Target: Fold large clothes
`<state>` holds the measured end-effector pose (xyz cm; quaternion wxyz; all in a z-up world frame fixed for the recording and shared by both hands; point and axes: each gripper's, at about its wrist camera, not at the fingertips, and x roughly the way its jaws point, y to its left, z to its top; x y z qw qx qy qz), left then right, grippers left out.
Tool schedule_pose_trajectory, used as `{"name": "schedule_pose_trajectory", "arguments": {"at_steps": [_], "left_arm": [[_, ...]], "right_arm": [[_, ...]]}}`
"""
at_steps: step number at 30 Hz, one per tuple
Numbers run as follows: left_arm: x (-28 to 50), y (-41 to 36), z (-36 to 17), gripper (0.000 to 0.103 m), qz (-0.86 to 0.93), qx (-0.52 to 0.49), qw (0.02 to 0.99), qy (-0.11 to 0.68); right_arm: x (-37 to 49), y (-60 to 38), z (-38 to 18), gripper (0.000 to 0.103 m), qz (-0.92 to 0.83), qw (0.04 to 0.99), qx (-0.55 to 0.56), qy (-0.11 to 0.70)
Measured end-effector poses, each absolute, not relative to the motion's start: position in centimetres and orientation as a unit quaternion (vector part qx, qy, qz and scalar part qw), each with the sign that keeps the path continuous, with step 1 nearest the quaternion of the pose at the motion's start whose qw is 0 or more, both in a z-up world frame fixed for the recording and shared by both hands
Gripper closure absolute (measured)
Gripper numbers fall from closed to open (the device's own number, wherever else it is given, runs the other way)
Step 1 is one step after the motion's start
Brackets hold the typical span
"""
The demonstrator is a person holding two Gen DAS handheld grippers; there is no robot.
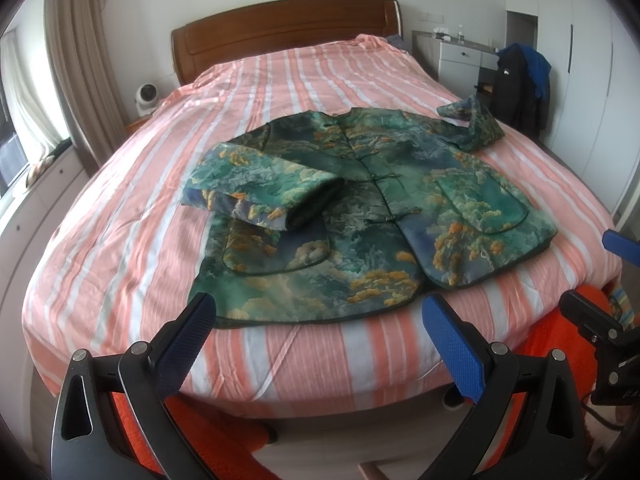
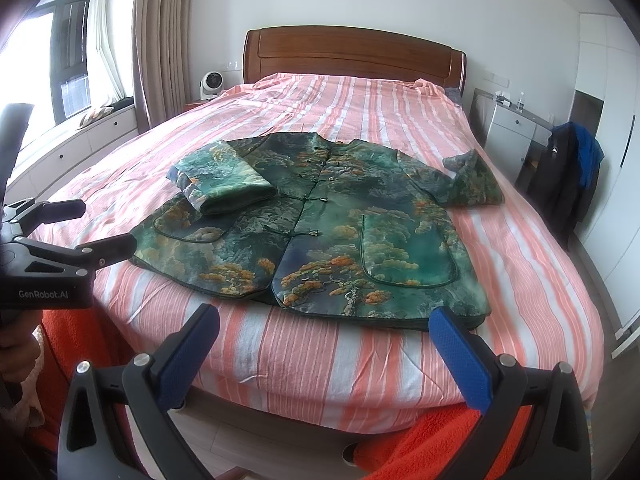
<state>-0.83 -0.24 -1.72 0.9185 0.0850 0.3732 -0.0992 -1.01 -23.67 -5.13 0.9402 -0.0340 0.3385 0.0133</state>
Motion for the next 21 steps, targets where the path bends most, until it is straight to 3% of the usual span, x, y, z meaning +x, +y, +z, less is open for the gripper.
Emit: {"name": "schedule_pose_trajectory", "arguments": {"at_steps": [21], "left_arm": [[-0.92,-0.75,-1.66,0.000,-0.100,0.085,0.917,0.376]], "right_arm": [[-0.82,-23.35,-5.30,0.000,0.017,0.940,-0.036,0.340]]}}
